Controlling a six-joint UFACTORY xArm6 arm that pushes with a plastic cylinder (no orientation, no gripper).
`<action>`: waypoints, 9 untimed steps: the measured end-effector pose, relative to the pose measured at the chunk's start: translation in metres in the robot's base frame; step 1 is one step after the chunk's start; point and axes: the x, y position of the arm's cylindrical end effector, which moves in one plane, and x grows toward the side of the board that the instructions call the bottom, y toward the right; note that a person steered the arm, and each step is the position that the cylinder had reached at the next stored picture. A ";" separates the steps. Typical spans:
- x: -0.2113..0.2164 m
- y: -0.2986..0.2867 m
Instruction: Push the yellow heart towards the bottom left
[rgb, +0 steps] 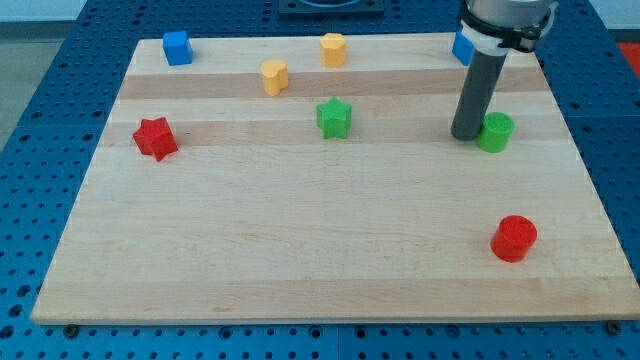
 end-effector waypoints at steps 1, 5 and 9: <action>0.000 0.000; -0.089 -0.091; -0.127 -0.228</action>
